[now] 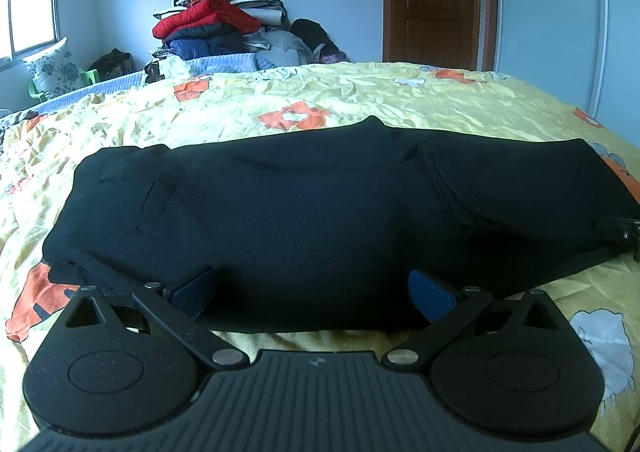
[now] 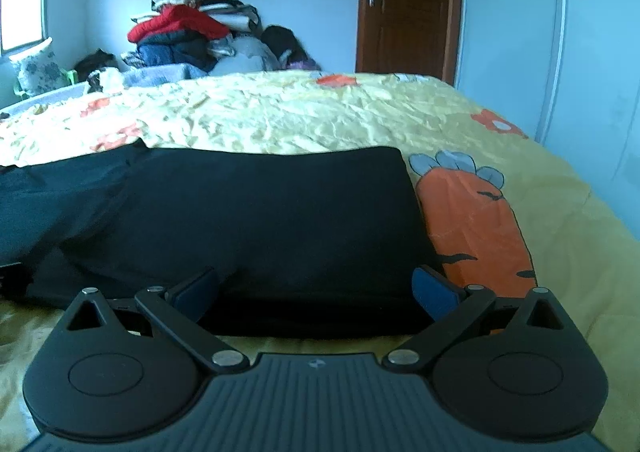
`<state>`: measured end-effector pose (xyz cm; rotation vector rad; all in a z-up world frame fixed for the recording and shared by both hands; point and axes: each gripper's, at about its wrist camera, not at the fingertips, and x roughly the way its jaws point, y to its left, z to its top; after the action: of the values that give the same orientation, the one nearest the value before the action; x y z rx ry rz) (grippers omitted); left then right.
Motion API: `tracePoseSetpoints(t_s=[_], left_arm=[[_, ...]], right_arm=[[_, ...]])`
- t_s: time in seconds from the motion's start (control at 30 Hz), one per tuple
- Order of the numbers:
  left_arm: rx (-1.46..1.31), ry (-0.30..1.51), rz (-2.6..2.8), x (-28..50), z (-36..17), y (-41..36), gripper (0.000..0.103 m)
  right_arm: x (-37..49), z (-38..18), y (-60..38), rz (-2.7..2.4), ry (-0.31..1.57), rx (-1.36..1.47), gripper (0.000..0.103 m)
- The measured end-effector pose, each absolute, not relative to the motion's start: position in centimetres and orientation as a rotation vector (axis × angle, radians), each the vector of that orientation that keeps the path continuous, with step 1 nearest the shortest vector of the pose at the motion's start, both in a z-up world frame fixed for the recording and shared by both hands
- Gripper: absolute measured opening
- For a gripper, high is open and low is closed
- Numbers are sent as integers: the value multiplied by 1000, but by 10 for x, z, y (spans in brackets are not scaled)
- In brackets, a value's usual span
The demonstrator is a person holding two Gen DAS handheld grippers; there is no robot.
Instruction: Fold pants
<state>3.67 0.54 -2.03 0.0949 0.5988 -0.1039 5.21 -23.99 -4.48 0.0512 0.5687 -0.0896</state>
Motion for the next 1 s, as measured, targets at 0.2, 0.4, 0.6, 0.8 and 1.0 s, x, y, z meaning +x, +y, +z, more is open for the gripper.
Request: tracePoseSetpoints(t_s=[0.2,0.4,0.6,0.8,1.0], left_arm=[[94,592,-97,26,-17,8,103],[99,588,-96,23,-19,8,103],[119,587,-96,22,-19,6,103],[113,580,-118,18,-13,19,103],[-4,597,-42,20,-5,63,102]], right_arm=[[40,-40,-229,-2,573,43,103],[39,-47,-219,21,623,-14,103],[39,-50,-212,8,639,-54,103],[36,-41,-212,40,605,-47,103],[40,-3,-174,173,445,-234,103]])
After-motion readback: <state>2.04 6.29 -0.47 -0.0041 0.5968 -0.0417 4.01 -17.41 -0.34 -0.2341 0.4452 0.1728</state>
